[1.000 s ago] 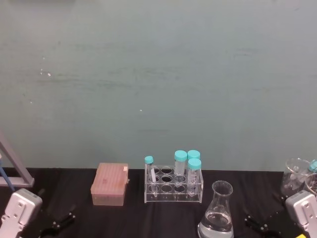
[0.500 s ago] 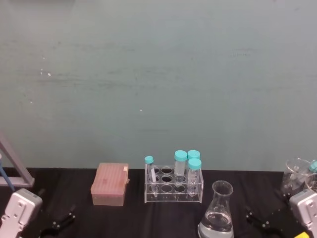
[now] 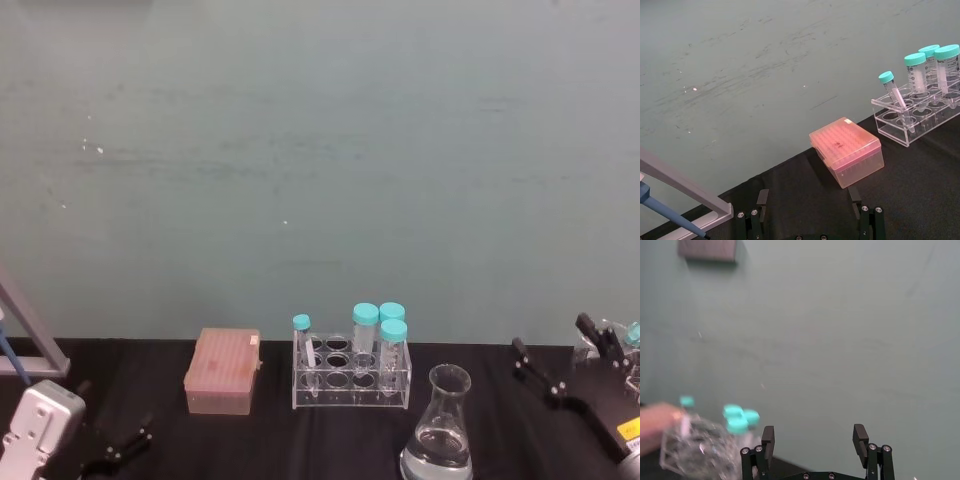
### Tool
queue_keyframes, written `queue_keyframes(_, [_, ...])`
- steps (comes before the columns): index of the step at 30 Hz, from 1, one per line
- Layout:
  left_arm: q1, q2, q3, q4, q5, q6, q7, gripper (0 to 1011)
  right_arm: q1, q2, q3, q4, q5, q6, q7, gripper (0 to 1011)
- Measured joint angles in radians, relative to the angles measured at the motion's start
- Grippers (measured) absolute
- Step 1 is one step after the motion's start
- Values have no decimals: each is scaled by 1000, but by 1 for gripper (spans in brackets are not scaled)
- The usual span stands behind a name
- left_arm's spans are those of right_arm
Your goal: Pick up the beaker with the right gripper, shake it three times, and then put it down.
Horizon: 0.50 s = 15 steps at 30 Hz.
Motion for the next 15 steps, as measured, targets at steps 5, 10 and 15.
queue_keyframes(5, [0, 0, 0, 0, 0, 0, 0, 1000, -6, 4, 12, -25, 104, -25, 126, 1003])
queue_keyframes(10, [0, 0, 0, 0, 0, 0, 0, 1000, -10, 27, -3, -47, 177, 26, 263, 1003])
queue_keyframes(15, [0, 0, 0, 0, 0, 0, 0, 1000, -13, 37, -13, -61, 184, 63, 312, 1004])
